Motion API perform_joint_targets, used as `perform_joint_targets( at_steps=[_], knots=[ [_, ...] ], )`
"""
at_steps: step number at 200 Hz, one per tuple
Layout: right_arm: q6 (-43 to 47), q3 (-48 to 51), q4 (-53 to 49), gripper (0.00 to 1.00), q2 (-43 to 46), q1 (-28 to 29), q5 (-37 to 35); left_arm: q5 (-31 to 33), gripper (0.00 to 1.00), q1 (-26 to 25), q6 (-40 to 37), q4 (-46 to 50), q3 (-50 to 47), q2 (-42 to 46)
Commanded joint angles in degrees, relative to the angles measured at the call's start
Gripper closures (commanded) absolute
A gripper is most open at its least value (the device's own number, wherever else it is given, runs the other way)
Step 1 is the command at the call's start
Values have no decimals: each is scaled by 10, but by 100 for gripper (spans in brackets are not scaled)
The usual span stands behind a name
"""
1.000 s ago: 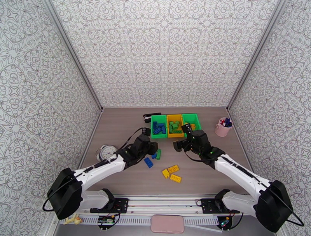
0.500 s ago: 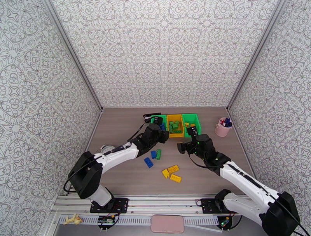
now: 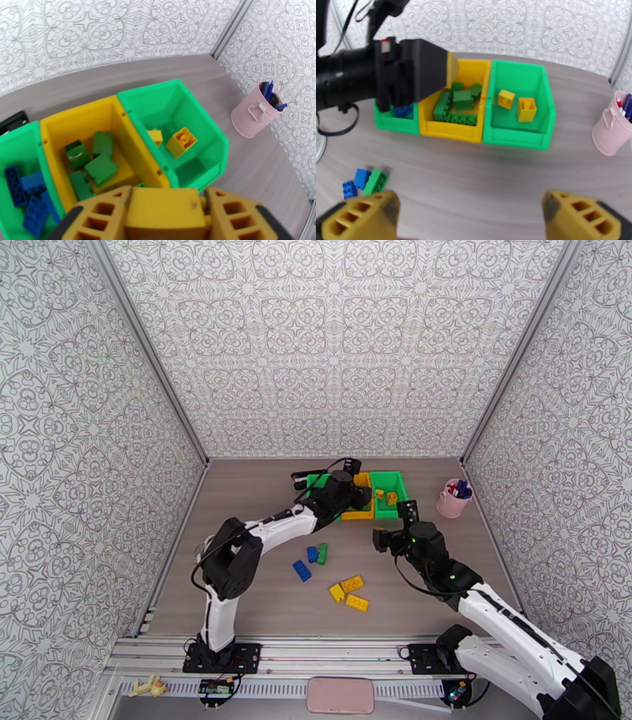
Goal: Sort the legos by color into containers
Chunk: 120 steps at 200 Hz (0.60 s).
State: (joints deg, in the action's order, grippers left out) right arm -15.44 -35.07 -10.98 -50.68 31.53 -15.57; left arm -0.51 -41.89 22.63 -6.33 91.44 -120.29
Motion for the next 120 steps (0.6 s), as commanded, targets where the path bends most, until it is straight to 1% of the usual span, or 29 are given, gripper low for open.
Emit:
perform_joint_targets(
  at_steps=[1, 46, 91, 109, 120],
  knots=[
    [-28, 19, -10, 1, 19, -4, -28, -40, 69, 6, 24, -19, 60, -55],
    [-53, 42, -11, 2, 36, -5, -29, -64, 70, 7, 40, 25, 208, -170],
    [-55, 45, -26, 2, 57, -6, -32, -64, 68, 8, 48, 85, 352, -259],
    [-55, 45, -34, 2, 66, -6, -31, -65, 63, 9, 53, 98, 387, -279],
    [-55, 45, -38, 2, 71, -5, -30, -68, 56, 9, 52, 100, 394, -281]
  ],
)
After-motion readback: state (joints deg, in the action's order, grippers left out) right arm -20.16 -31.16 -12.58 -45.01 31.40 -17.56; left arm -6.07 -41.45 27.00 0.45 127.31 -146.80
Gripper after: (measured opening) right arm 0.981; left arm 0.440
